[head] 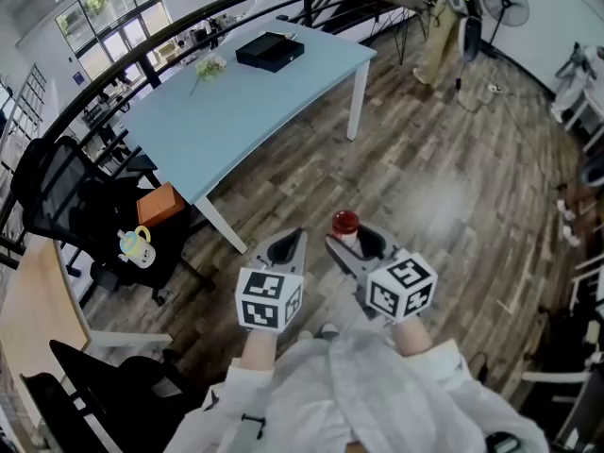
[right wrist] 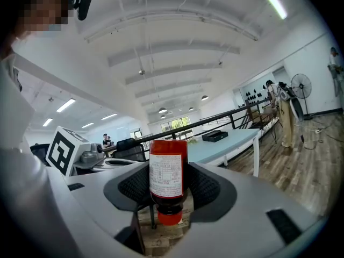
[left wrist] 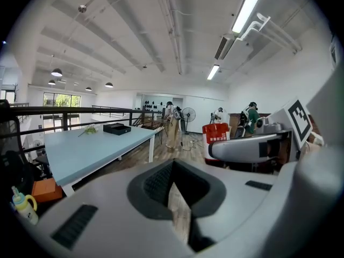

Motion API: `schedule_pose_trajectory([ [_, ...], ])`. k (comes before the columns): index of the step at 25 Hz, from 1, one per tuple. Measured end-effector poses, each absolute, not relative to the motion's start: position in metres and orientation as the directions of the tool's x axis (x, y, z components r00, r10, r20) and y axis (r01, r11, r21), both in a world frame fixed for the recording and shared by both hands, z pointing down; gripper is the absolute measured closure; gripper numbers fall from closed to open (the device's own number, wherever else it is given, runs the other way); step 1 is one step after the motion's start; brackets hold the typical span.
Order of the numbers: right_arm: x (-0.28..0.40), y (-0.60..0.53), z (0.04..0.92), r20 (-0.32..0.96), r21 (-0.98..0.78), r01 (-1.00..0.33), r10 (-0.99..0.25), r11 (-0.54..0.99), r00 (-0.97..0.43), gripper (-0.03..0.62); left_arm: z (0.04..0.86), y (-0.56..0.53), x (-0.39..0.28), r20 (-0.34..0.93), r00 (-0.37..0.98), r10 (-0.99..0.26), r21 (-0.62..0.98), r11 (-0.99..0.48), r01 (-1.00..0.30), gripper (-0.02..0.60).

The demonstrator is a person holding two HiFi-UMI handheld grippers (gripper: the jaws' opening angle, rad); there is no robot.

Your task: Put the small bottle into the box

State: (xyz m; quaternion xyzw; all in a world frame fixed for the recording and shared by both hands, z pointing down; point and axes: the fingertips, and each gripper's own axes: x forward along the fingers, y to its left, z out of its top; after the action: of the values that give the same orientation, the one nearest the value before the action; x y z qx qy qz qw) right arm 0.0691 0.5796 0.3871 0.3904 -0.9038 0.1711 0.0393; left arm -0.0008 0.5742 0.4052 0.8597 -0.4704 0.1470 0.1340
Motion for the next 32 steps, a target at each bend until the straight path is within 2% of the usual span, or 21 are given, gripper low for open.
schedule_pose_trajectory([
  [10,0.091,0.573,0.400,0.220,-0.303,-0.682,-0.647,0.666,-0.730,0.385,0.412,0.566,0.028,0.384,0.492,-0.781,0.098,-0.496,-0.863,0.580],
  [18,0.094,0.547,0.405,0.209,-0.326,-0.676,-0.647,0.661,-0.733,0.385,0.420,0.542,0.027,0.394,0.485,-0.781,0.105,-0.486,-0.868,0.580],
  [32,0.062,0.395,0.402,0.234,-0.286,-0.725,-0.688,0.626,-0.687,0.385,0.423,0.383,-0.003,0.388,0.554,-0.737,0.145,-0.544,-0.826,0.580],
])
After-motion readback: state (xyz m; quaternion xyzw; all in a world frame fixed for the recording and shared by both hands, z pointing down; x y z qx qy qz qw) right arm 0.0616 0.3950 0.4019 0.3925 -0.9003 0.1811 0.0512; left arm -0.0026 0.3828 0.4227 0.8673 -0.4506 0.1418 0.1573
